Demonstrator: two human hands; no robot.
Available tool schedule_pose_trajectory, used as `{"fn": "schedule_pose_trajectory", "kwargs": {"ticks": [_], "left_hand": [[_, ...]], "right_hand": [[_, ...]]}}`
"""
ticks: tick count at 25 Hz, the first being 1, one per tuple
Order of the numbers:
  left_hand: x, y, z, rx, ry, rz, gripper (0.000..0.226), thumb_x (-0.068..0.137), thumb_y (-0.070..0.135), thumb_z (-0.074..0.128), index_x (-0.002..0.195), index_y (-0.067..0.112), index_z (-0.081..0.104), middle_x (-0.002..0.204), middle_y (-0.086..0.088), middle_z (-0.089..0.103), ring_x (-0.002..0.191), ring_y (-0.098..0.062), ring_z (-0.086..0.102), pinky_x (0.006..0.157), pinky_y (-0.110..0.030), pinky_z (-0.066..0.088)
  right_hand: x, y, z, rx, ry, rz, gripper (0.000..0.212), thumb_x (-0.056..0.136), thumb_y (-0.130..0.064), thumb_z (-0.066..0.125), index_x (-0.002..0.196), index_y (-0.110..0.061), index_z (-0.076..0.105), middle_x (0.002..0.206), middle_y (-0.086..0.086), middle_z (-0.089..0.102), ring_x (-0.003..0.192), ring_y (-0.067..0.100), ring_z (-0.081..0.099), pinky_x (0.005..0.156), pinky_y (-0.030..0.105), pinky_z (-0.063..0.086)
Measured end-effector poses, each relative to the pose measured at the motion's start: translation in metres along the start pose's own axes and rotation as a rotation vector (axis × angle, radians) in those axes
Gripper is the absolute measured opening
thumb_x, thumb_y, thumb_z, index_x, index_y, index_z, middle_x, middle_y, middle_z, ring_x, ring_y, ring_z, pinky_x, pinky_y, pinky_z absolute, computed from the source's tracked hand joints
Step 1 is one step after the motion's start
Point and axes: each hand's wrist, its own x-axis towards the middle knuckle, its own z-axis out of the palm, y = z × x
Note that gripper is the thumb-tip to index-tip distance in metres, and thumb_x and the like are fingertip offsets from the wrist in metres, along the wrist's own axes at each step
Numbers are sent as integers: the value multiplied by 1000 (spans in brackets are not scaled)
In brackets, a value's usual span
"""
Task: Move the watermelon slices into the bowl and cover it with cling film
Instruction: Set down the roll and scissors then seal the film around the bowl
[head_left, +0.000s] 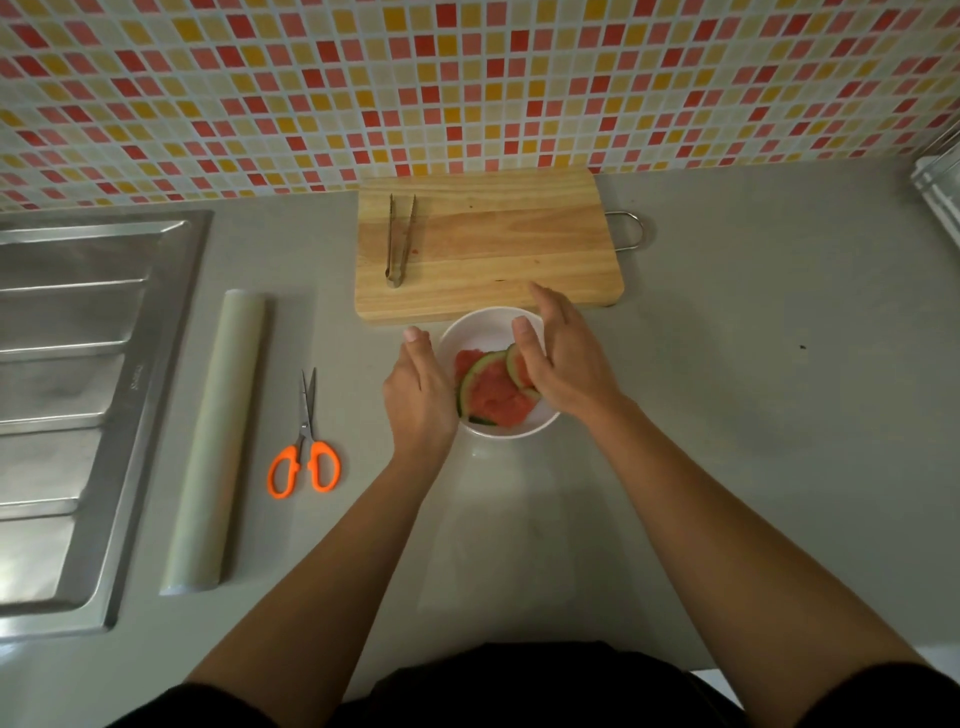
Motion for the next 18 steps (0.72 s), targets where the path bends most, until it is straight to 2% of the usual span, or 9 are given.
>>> {"fn": "schedule_pose_trajectory", "kwargs": {"ticks": [2, 4, 6, 9, 10, 15, 18], "left_hand": [[12, -1, -1, -14, -68, 62, 63, 96, 54, 14, 131, 17, 53, 129, 1, 59, 124, -15, 48, 99, -25, 35], [16, -1, 1, 10, -190, 158, 59, 99, 49, 16, 138, 17, 46, 140, -3, 50, 130, -13, 42, 108, -28, 32], [15, -4, 5, 22, -232, 191, 56, 100, 45, 18, 139, 16, 44, 142, -3, 48, 130, -12, 42, 108, -28, 34], [12, -7, 10, -6, -189, 172, 53, 101, 43, 19, 139, 16, 44, 140, -1, 49, 125, -3, 42, 99, -8, 32], [12, -8, 10, -5, -181, 165, 53, 101, 43, 19, 139, 17, 44, 140, -1, 50, 123, -1, 42, 97, -7, 32], [11, -8, 12, -18, -161, 154, 56, 99, 46, 18, 140, 16, 43, 138, -4, 52, 126, -12, 46, 106, -30, 37], [12, -9, 13, -12, -142, 156, 58, 99, 47, 17, 139, 15, 43, 139, -3, 51, 128, -12, 45, 106, -27, 36]], "right_hand": [[5, -2, -1, -47, -33, -112, 63, 91, -50, 29, 142, -14, 29, 147, 8, 37, 135, 20, 32, 109, 27, 23], [6, -4, 2, -82, -66, -132, 64, 89, -53, 28, 141, -15, 32, 145, 7, 40, 133, 20, 35, 108, 30, 28], [6, -5, 5, -88, -47, -118, 65, 88, -54, 28, 139, -15, 35, 142, 6, 43, 130, 20, 39, 105, 31, 31], [7, -4, 8, -100, -10, -76, 67, 87, -57, 28, 137, -14, 37, 138, 7, 47, 127, 22, 43, 101, 33, 35], [7, -4, 8, -108, -2, -50, 68, 86, -58, 28, 136, -13, 38, 137, 8, 48, 125, 22, 44, 100, 33, 36], [9, -5, 11, -111, 74, 46, 67, 84, -60, 29, 126, -12, 49, 124, 10, 59, 113, 28, 54, 91, 33, 42], [8, -6, 12, -139, 128, 75, 62, 86, -60, 31, 118, -12, 54, 113, 11, 64, 102, 31, 59, 81, 33, 44]]}}
